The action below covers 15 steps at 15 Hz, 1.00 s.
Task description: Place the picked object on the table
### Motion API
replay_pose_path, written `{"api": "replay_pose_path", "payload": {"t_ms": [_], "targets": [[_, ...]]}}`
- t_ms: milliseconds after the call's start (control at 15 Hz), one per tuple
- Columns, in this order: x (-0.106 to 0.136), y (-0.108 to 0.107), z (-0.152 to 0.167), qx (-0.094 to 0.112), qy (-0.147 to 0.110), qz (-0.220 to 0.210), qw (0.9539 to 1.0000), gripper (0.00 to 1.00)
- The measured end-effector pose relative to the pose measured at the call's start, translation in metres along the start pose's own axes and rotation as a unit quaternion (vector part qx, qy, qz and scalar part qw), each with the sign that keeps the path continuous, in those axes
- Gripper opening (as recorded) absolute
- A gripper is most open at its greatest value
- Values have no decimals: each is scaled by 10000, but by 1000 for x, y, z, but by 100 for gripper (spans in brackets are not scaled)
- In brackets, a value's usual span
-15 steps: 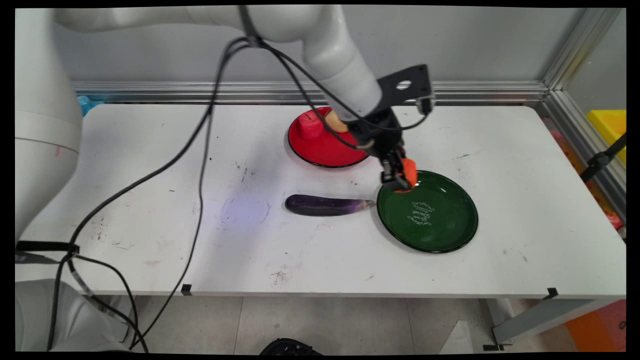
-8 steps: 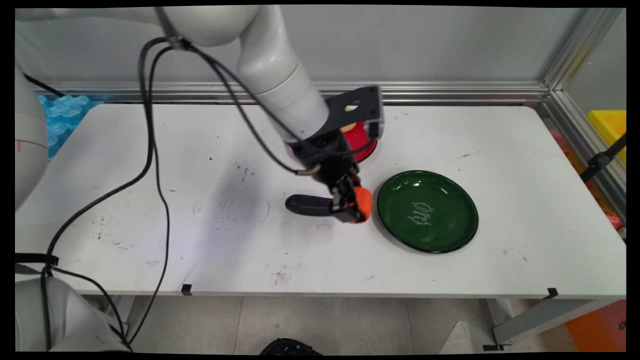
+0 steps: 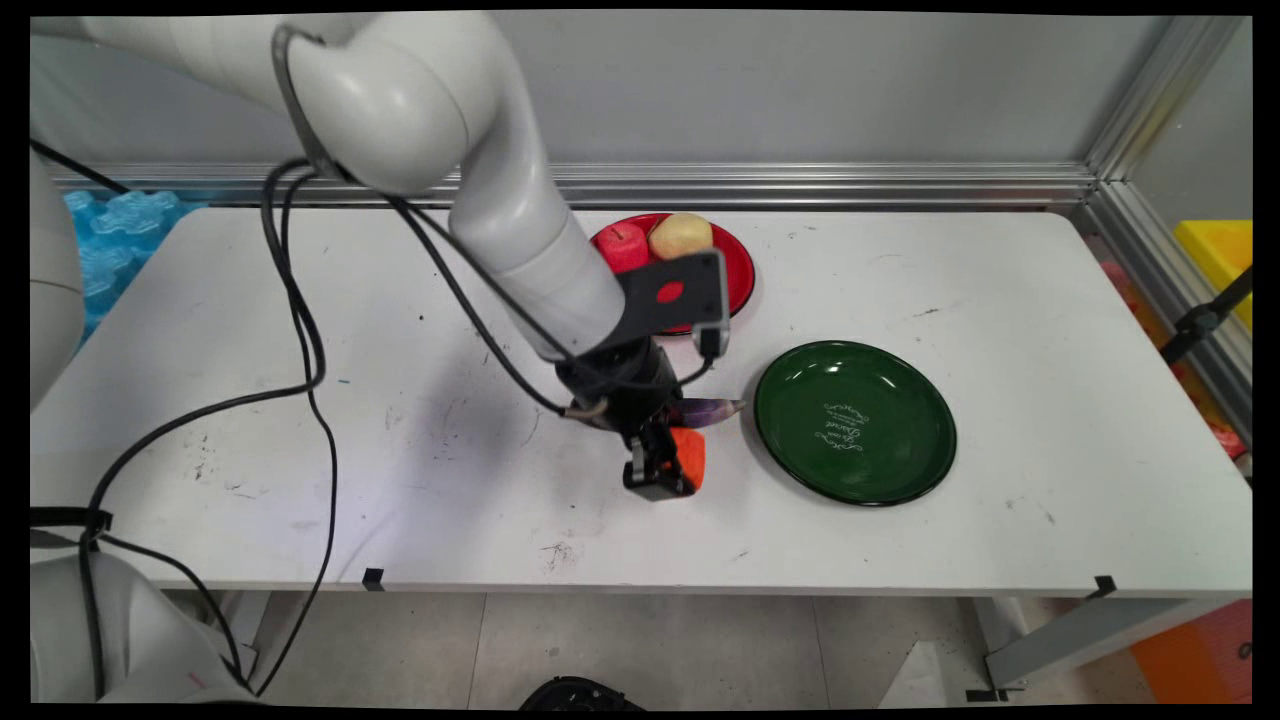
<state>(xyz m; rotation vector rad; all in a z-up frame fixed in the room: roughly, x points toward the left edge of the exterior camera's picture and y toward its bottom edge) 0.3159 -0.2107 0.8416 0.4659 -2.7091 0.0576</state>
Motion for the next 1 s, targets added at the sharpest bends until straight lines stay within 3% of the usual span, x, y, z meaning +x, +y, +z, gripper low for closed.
{"api": "replay_pose_path", "payload": {"t_ms": [733,800,1000], "targets": [[-24,-18,65,180,-46,-66,9998,0],[-26,-18,67,181,-21,-48,9998,100],[-30,-19,66,166,63,14,9998,100]]}}
